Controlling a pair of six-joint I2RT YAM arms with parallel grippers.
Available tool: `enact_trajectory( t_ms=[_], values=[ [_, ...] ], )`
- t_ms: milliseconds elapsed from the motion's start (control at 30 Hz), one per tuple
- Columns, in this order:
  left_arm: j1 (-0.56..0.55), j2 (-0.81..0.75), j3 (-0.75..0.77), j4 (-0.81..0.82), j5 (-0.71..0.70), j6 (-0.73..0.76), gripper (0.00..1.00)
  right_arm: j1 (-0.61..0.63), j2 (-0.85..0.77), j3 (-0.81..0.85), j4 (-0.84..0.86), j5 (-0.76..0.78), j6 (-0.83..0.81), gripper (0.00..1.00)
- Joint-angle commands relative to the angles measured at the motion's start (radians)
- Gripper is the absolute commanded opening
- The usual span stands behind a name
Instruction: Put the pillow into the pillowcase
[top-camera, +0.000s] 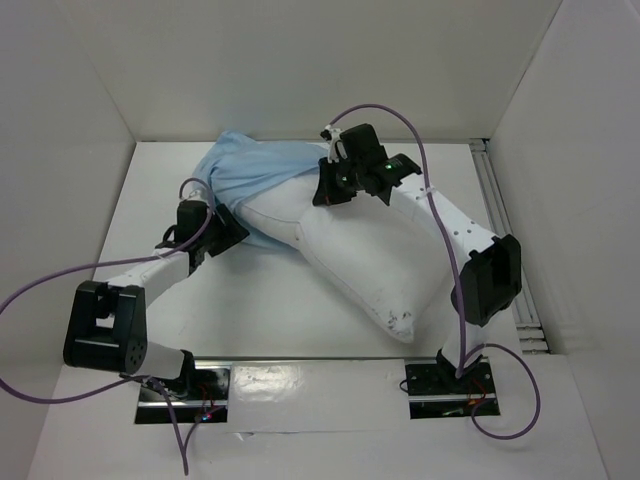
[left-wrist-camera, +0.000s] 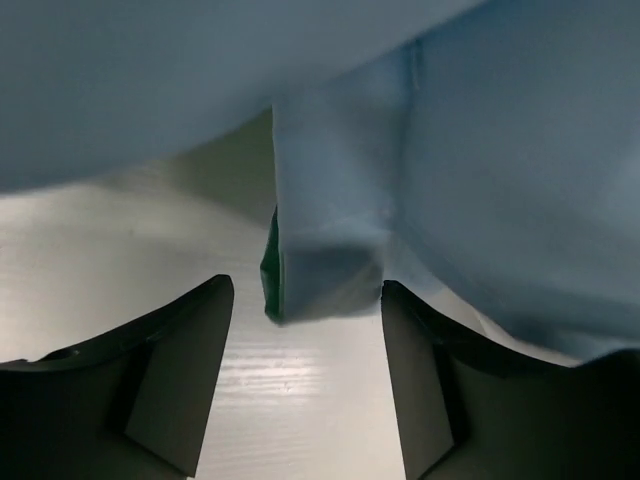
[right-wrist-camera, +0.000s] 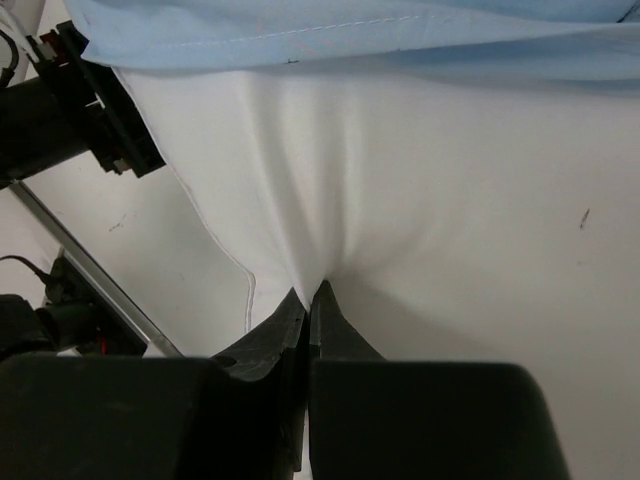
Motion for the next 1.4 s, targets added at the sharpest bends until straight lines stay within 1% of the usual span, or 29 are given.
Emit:
enact_trajectory(
  t_ms=[0,67,100,133,200,267,333,367,400,433,467,500,533,567,600,633,667,767,800,833,867,900,933,1033,1100,1167,1233,1300,1367],
  values=[
    [0.005,0.034,0.062,0.123,0.045,0.016,0.71,-0.006,-0.006,0.102,0.042,-0.056,0.017,0.0],
    [0.005,0.045,0.071,0.14,0.077,0.007,0.64,-0.006,-0.006,0.102,0.042,-0.046,0.017,0.0],
    [0.005,0.054,0.071,0.15,0.092,0.007,0.42,-0.006,0.003,0.102,0.042,-0.046,0.026,0.0],
    [0.005,0.054,0.08,0.15,0.108,0.007,0.31,-0.006,0.003,0.102,0.042,-0.031,0.027,0.0],
    [0.005,0.054,0.09,0.15,0.132,0.007,0.0,-0.006,0.014,0.102,0.042,-0.005,0.027,0.0],
    [0.005,0.054,0.113,0.15,0.19,0.017,0.0,-0.006,0.014,0.088,0.042,0.021,0.037,0.0],
    [0.005,0.054,0.143,0.171,0.242,0.017,0.0,-0.006,0.026,0.088,0.042,0.088,0.049,0.0],
    [0.005,0.054,0.172,0.171,0.346,0.027,0.0,-0.006,0.038,0.105,0.051,0.124,0.068,0.0],
    [0.005,0.075,0.221,0.138,0.408,0.027,0.0,-0.006,0.039,0.12,0.051,0.163,0.068,0.0],
    [0.005,0.122,0.319,0.075,0.474,0.027,0.0,-0.006,0.066,0.141,0.06,0.252,0.077,0.0],
    [-0.004,0.123,0.347,0.075,0.594,0.027,0.0,-0.006,0.083,0.224,0.06,0.309,0.077,0.0],
    [-0.005,0.123,0.36,0.094,0.637,-0.02,0.0,-0.006,0.104,0.291,0.051,0.366,0.06,0.0],
    [-0.015,0.109,0.36,0.125,0.667,-0.045,0.0,-0.023,0.173,0.379,0.031,0.447,0.06,0.0],
    [-0.026,0.089,0.379,0.151,0.69,-0.068,0.0,-0.032,0.21,0.478,-0.024,0.472,0.051,0.0],
    [-0.026,0.056,0.399,0.151,0.736,-0.079,0.0,-0.032,0.241,0.666,-0.042,0.503,0.051,0.0],
    [-0.026,0.045,0.419,0.151,0.756,-0.093,0.0,-0.023,0.264,0.732,-0.043,0.529,0.027,0.0],
    [-0.037,0.036,0.438,0.151,0.773,-0.093,0.0,-0.007,0.275,0.764,-0.043,0.591,0.013,0.0],
    [-0.037,0.045,0.473,0.141,0.827,-0.102,0.0,0.096,0.191,0.619,0.057,0.72,-0.022,0.0],
    [-0.046,0.045,0.458,0.141,0.827,-0.102,0.0,0.124,0.175,0.555,0.092,0.748,-0.023,0.0],
    [-0.046,0.045,0.438,0.141,0.827,-0.102,0.0,0.163,0.175,0.448,0.092,0.783,-0.023,0.0],
    [-0.046,0.045,0.417,0.141,0.827,-0.102,0.0,0.176,0.164,0.401,0.092,0.803,0.025,0.0],
    [-0.046,0.045,0.392,0.156,0.827,-0.102,0.0,0.187,0.164,0.36,0.079,0.804,0.054,0.0],
    [-0.046,0.045,0.346,0.156,0.838,-0.102,0.0,0.196,0.164,0.274,0.079,0.804,0.083,0.0],
    [-0.055,0.0,0.297,0.156,0.847,-0.111,0.0,0.242,0.186,0.153,0.104,0.785,0.161,0.0],
    [-0.078,-0.02,0.297,0.104,0.83,-0.059,0.0,0.251,0.206,0.142,0.105,0.738,0.21,0.0],
    [-0.09,-0.049,0.308,0.05,0.817,-0.049,0.0,0.251,0.235,0.152,0.115,0.709,0.234,0.0],
    [-0.1,-0.049,0.327,0.029,0.816,-0.029,0.0,0.218,0.247,0.175,0.115,0.669,0.255,0.0],
    [-0.1,-0.04,0.36,0.018,0.807,-0.029,0.0,0.167,0.247,0.235,0.126,0.649,0.264,0.0],
    [-0.1,-0.008,0.422,0.018,0.792,-0.029,0.0,0.127,0.256,0.299,0.109,0.665,0.264,0.0]
  ],
)
